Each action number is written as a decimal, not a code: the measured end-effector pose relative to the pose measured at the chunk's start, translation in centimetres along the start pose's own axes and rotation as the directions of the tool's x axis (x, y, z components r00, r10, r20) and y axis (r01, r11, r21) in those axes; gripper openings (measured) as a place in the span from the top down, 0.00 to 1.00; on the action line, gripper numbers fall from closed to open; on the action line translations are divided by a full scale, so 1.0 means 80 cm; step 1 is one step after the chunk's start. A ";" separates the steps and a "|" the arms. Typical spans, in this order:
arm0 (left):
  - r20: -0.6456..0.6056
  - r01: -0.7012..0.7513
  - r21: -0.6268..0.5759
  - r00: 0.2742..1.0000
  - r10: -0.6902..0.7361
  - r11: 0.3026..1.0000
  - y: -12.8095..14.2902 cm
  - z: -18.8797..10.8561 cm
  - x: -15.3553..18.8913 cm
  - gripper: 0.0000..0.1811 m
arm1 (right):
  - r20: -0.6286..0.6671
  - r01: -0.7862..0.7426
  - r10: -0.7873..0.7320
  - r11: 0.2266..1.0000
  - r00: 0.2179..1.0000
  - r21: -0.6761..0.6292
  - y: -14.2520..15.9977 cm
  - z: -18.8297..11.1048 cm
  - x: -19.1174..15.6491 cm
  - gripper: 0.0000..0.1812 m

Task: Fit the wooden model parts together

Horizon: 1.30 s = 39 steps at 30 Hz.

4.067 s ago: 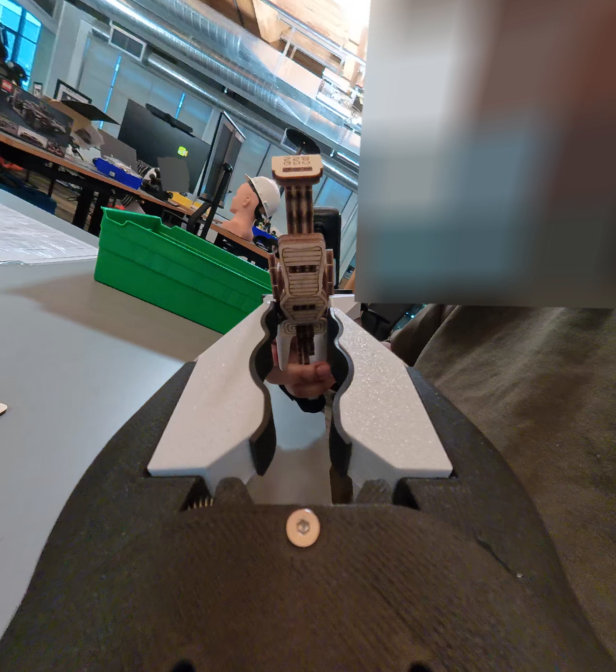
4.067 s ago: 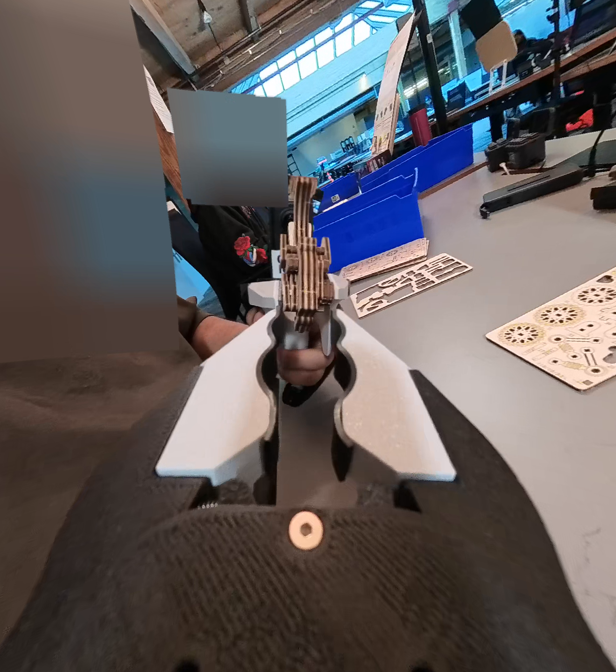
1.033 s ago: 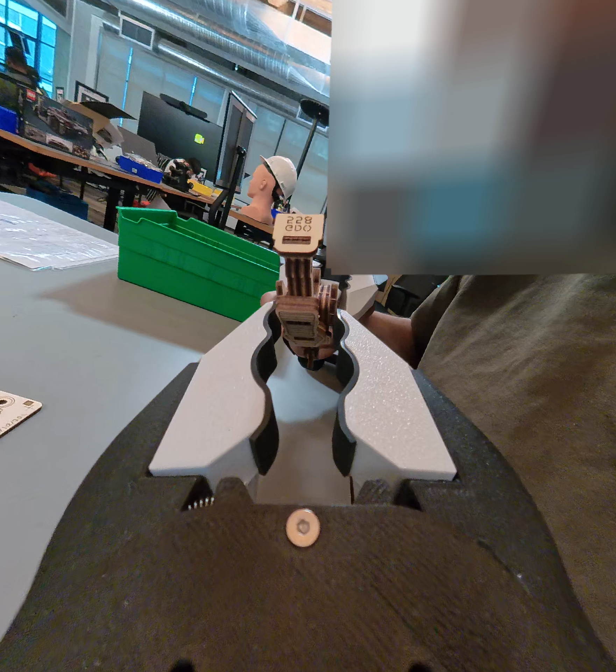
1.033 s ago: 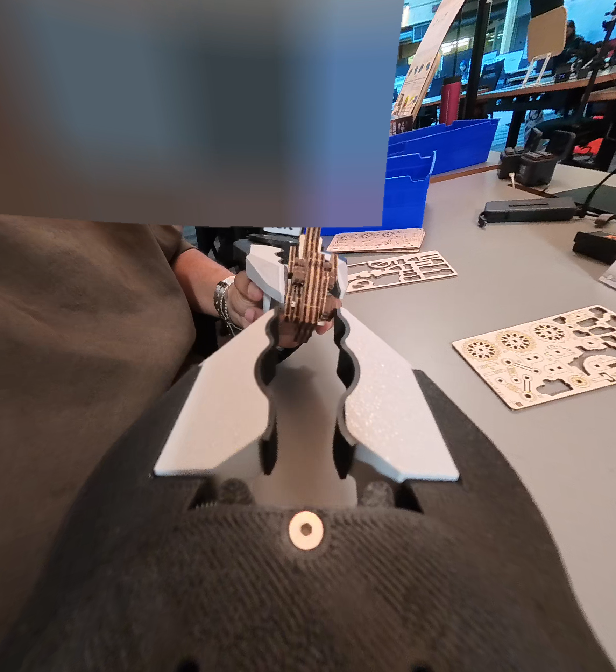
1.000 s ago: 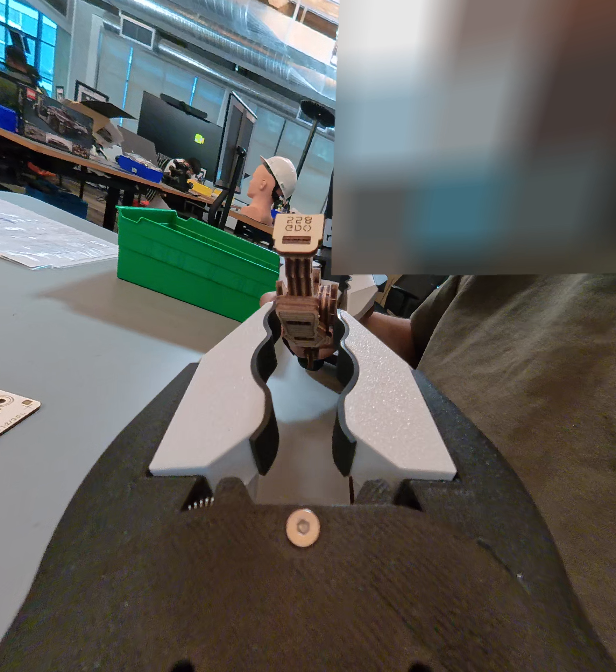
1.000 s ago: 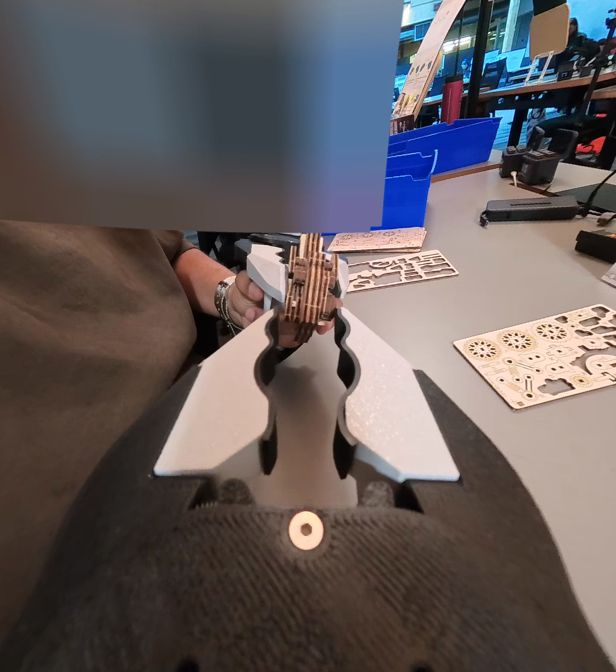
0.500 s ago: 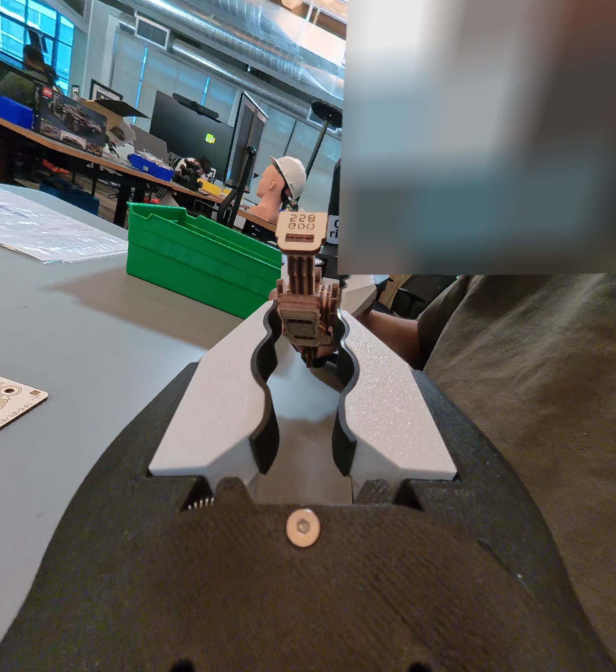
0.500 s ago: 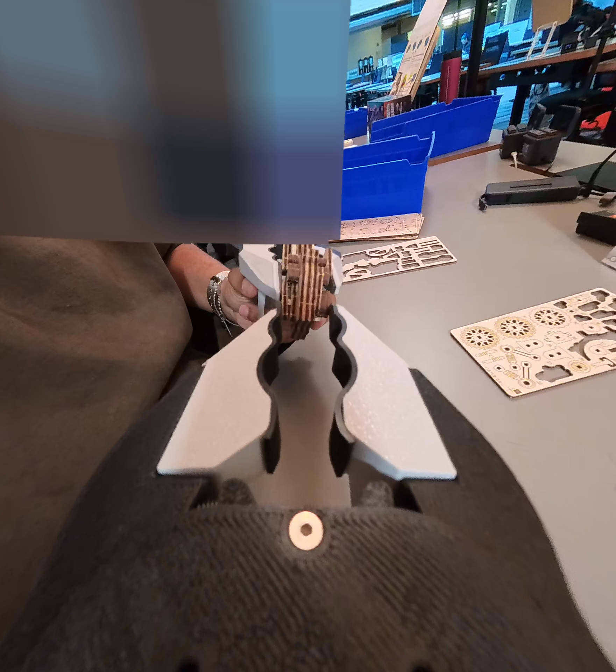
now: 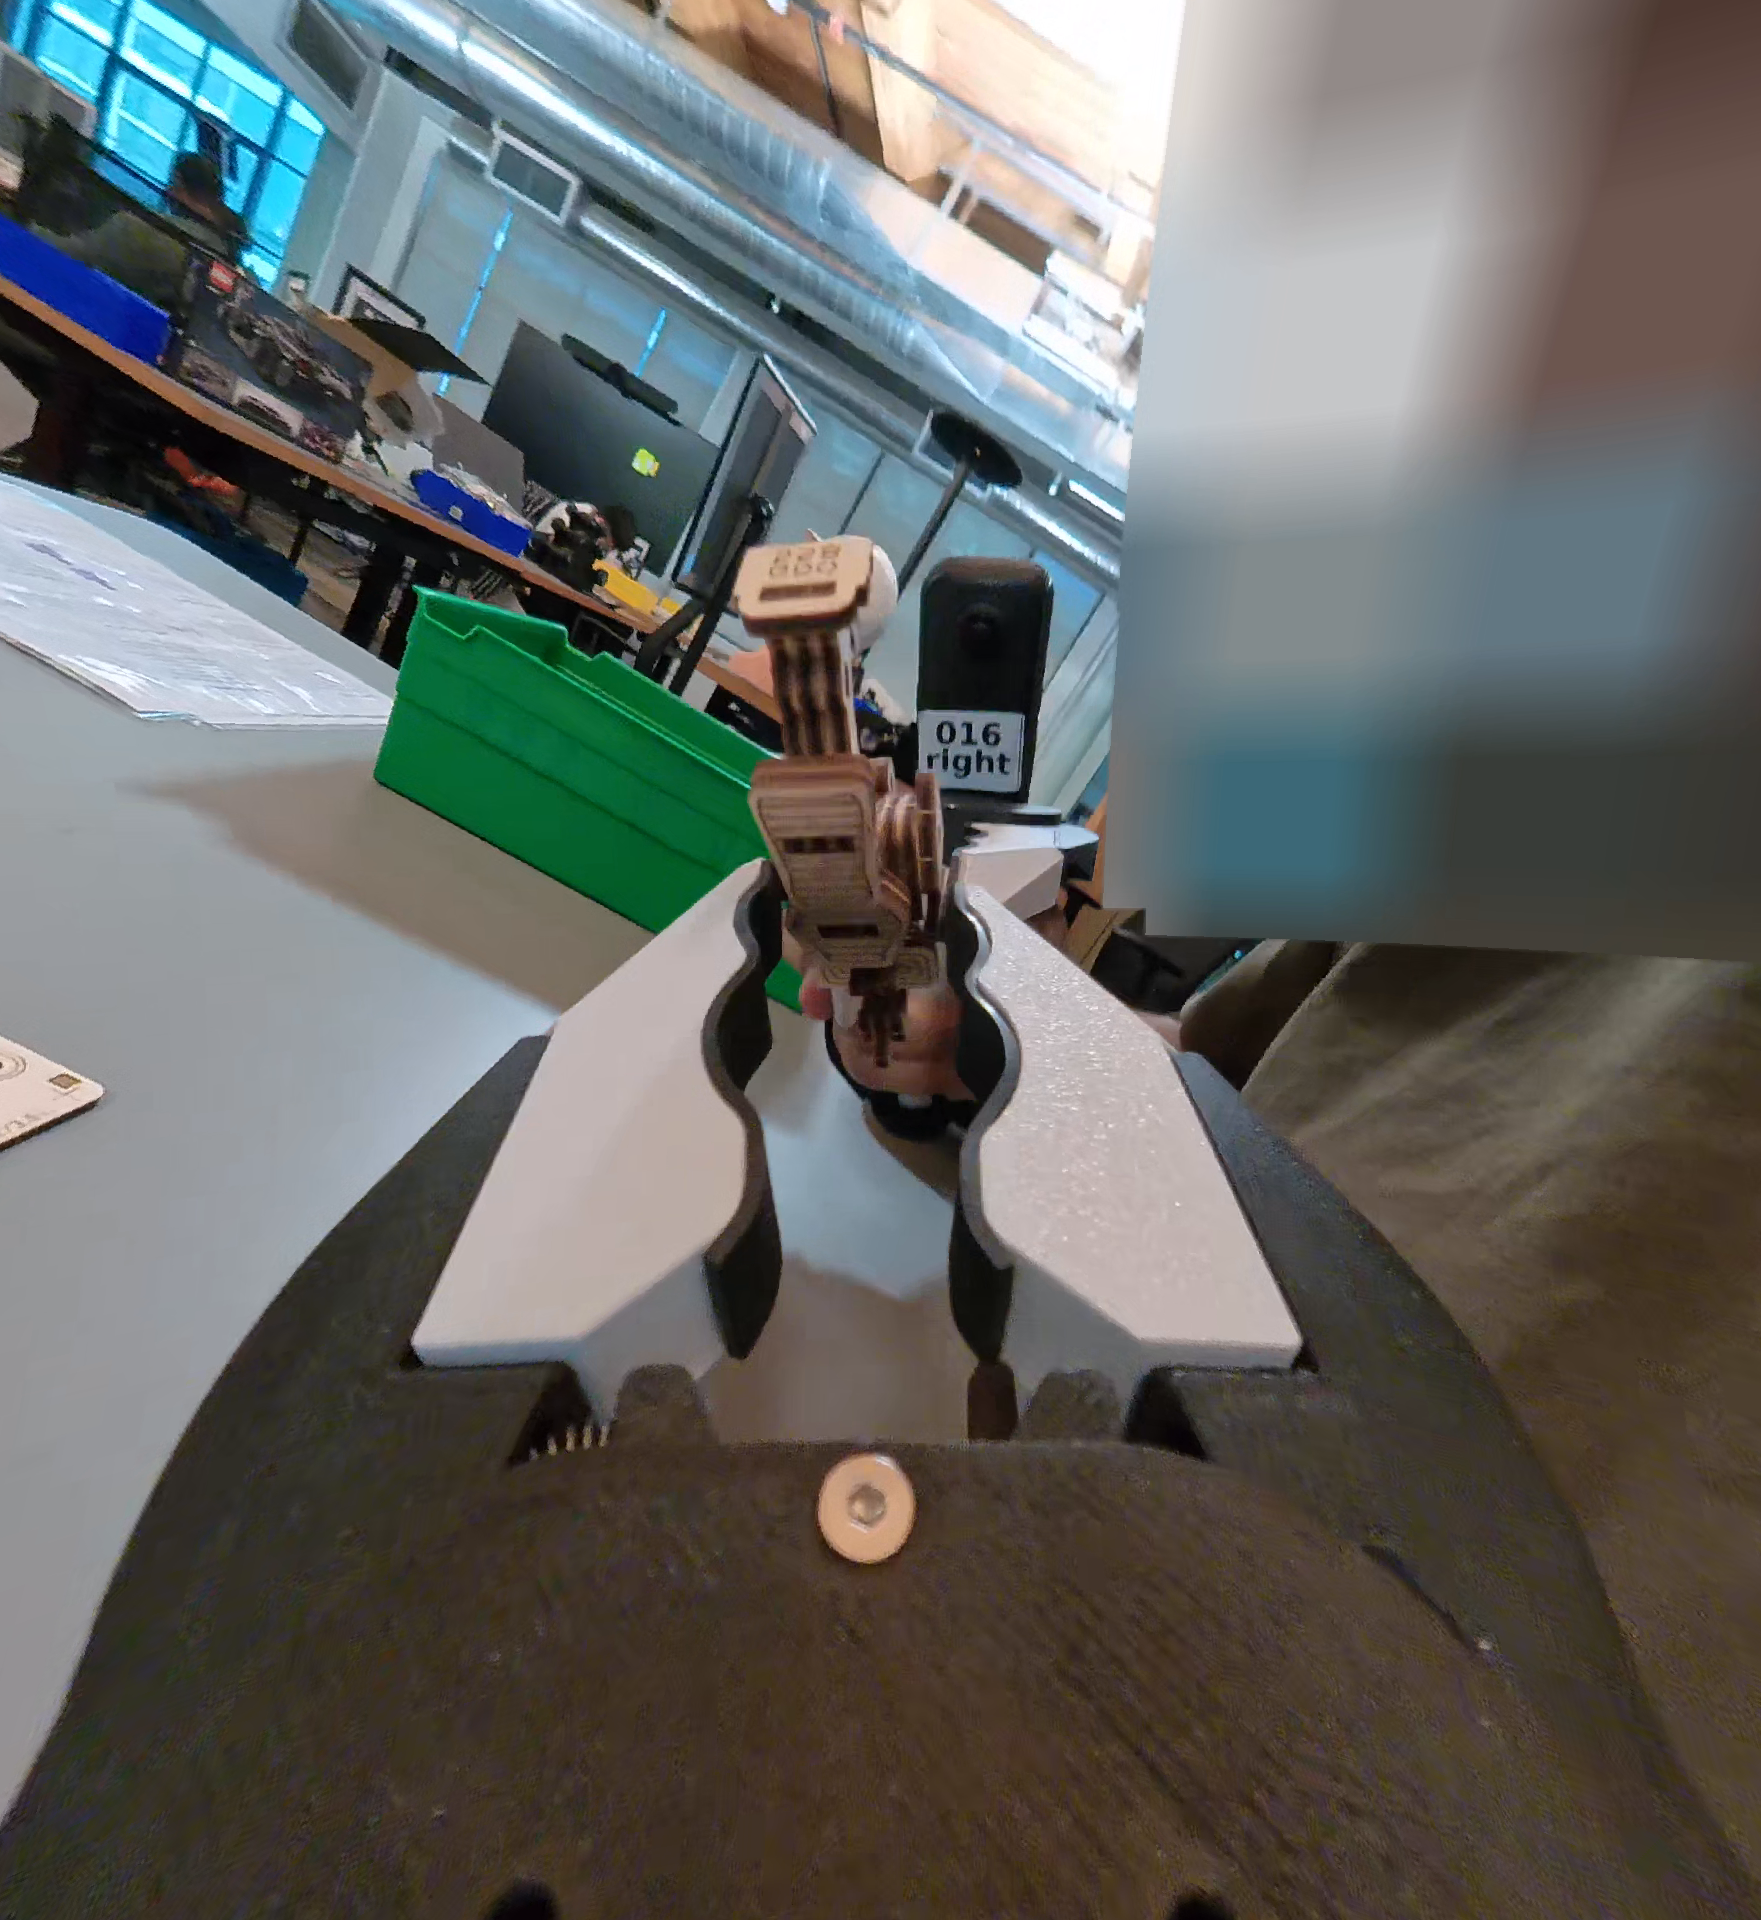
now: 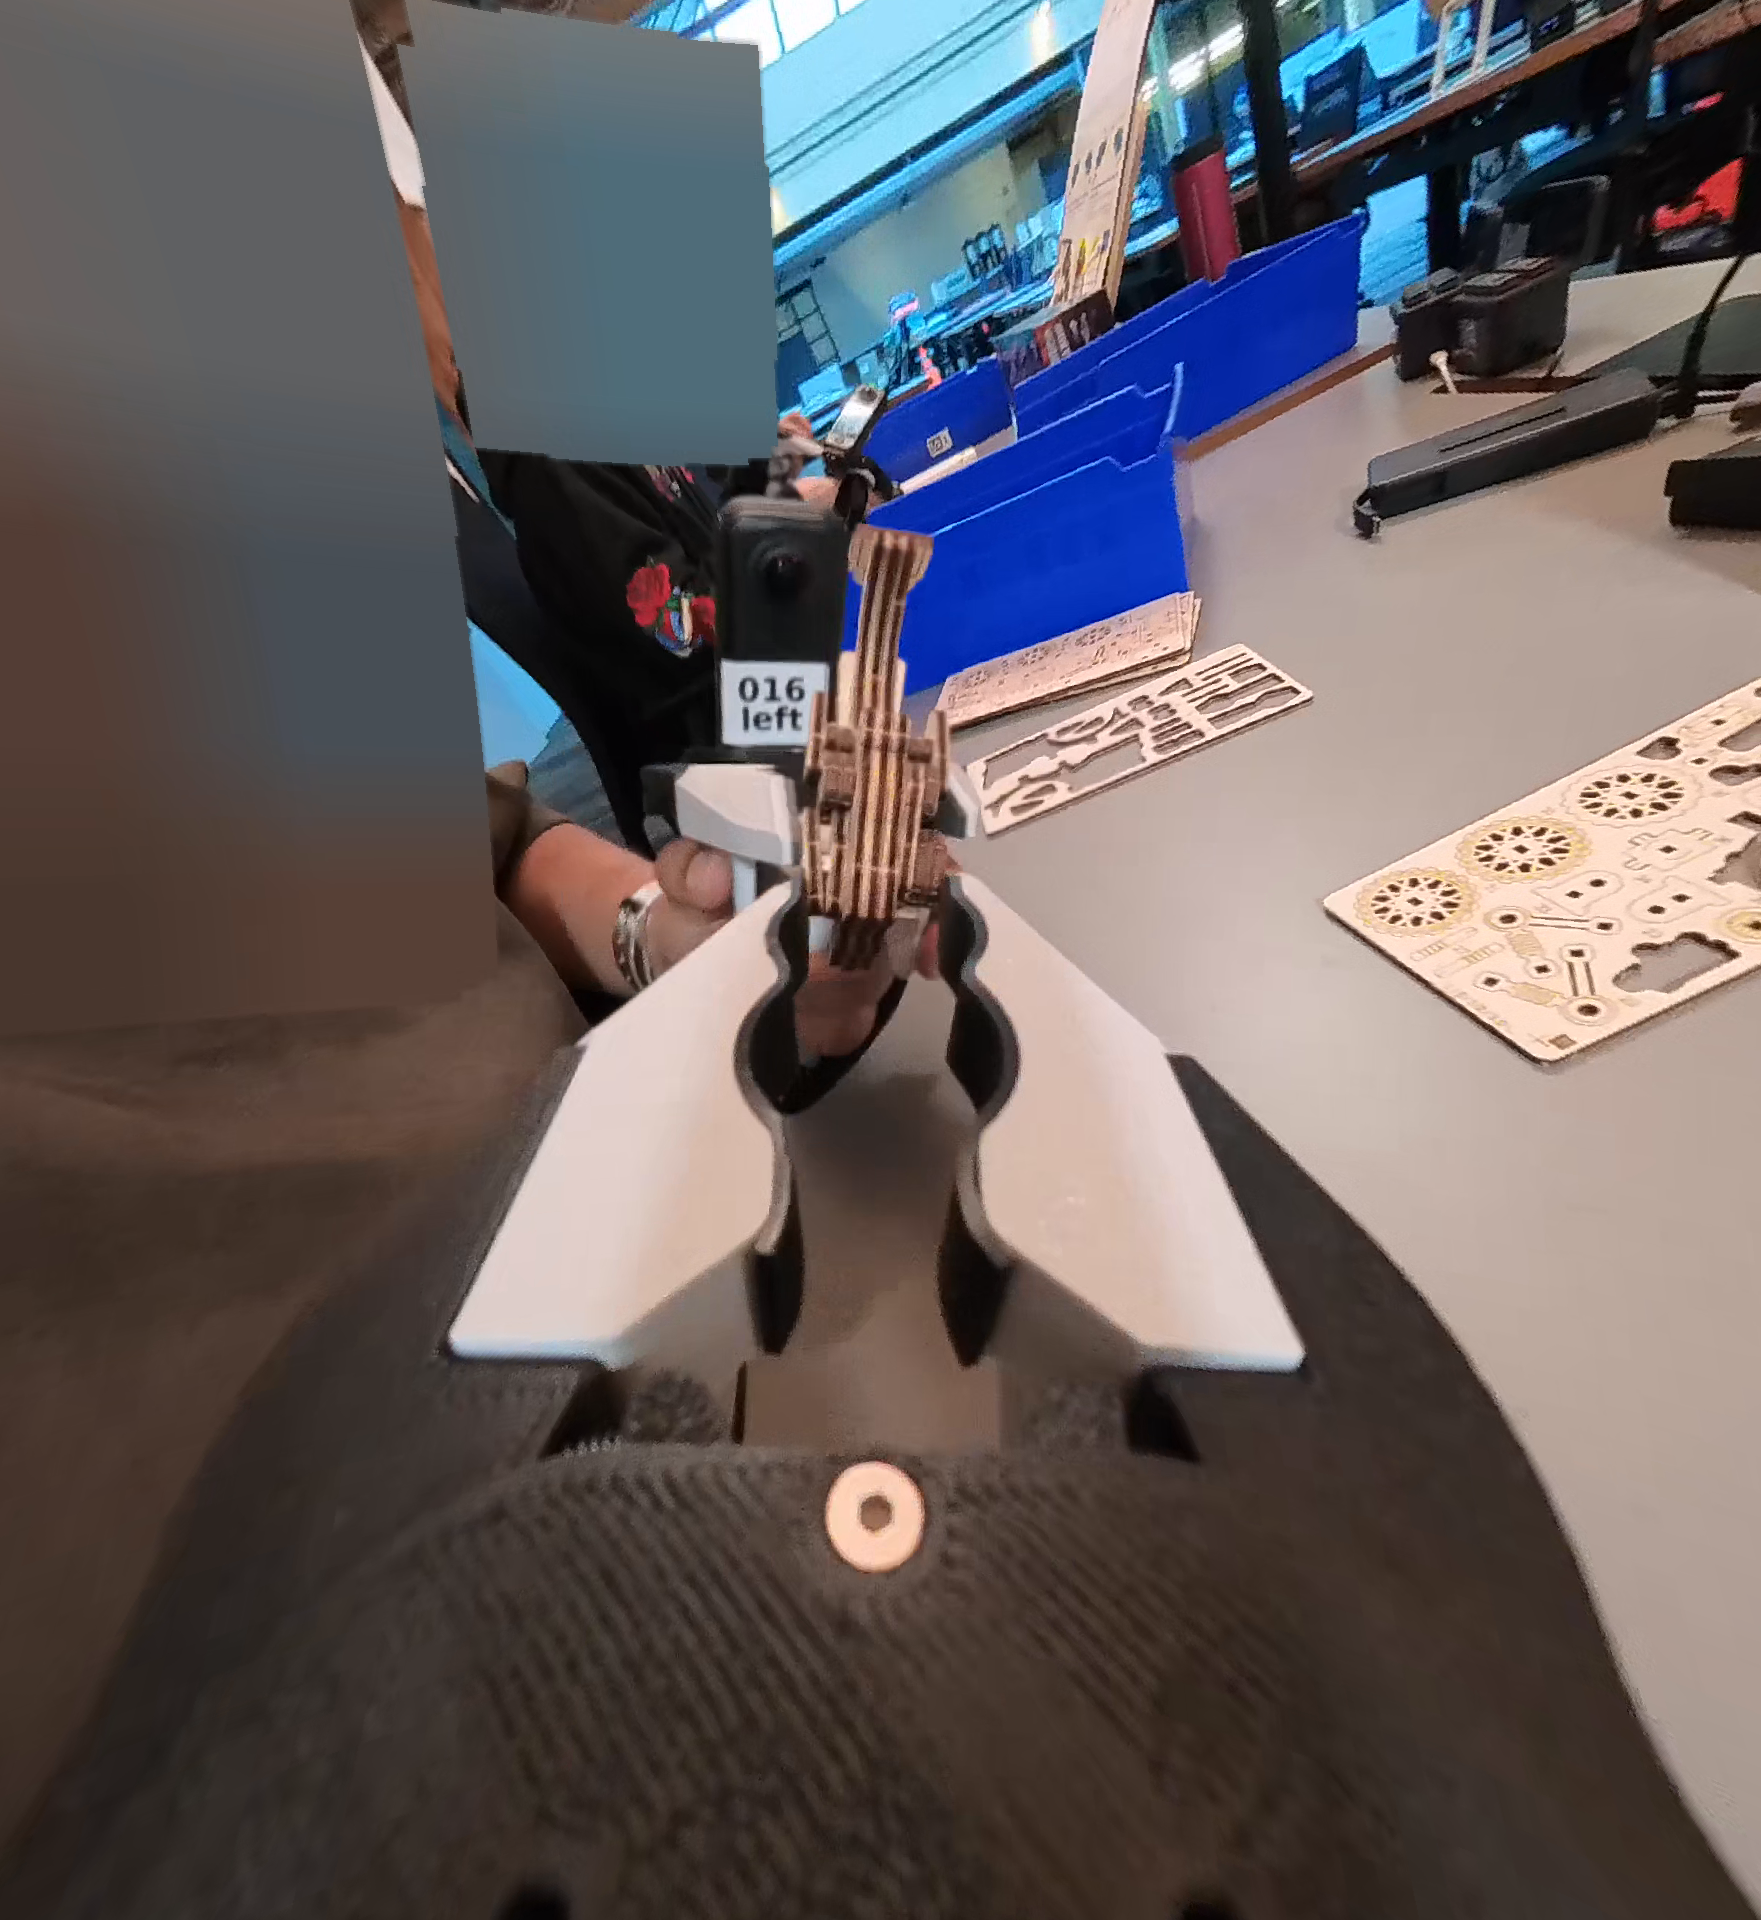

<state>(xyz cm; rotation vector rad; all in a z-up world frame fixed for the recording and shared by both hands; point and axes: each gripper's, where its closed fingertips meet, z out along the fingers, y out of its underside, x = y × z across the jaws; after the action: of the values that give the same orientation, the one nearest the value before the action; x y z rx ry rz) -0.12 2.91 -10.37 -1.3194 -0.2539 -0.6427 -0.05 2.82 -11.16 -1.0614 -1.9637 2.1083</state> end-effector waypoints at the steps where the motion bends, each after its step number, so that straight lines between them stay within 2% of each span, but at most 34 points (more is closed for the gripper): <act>1: -0.001 0.021 0.016 1.000 -0.021 1.000 -0.001 0.002 0.000 0.82 | -0.009 -0.008 0.008 1.000 1.000 0.014 -0.002 -0.001 0.002 0.87; 4: 0.017 0.084 0.097 0.996 -0.086 0.992 -0.007 0.006 -0.002 0.79 | -0.028 -0.061 0.064 0.993 0.998 0.098 -0.014 -0.005 0.009 0.87; 7: 0.025 0.157 0.244 0.985 -0.168 0.957 -0.026 0.004 -0.005 0.80 | -0.042 -0.108 0.116 0.981 0.992 0.162 -0.019 -0.008 0.015 0.87; 10: 0.045 0.176 0.260 0.980 -0.195 0.949 -0.022 0.008 -0.006 0.81 | -0.031 -0.130 0.139 0.971 0.990 0.199 -0.023 -0.007 0.011 0.87; 13: 0.051 0.164 0.298 0.981 -0.187 0.940 -0.027 0.006 -0.005 0.86 | -0.027 -0.140 0.149 0.967 0.988 0.215 -0.024 -0.004 0.006 0.87; 32: 0.041 0.212 0.285 0.972 -0.233 0.935 -0.021 0.003 -0.013 0.88 | -0.063 -0.180 0.197 0.961 0.978 0.208 -0.016 0.002 0.014 0.87; 39: 0.074 0.150 0.276 0.981 -0.177 0.949 -0.022 0.003 -0.011 0.89 | -0.070 -0.172 0.187 0.970 0.980 0.174 -0.011 0.006 0.012 0.87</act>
<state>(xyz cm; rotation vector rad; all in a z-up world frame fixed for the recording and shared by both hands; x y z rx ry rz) -1.78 3.24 -9.34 -1.0754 -0.5177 -0.6584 -1.37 3.08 -10.83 -1.3163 -1.6757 2.2273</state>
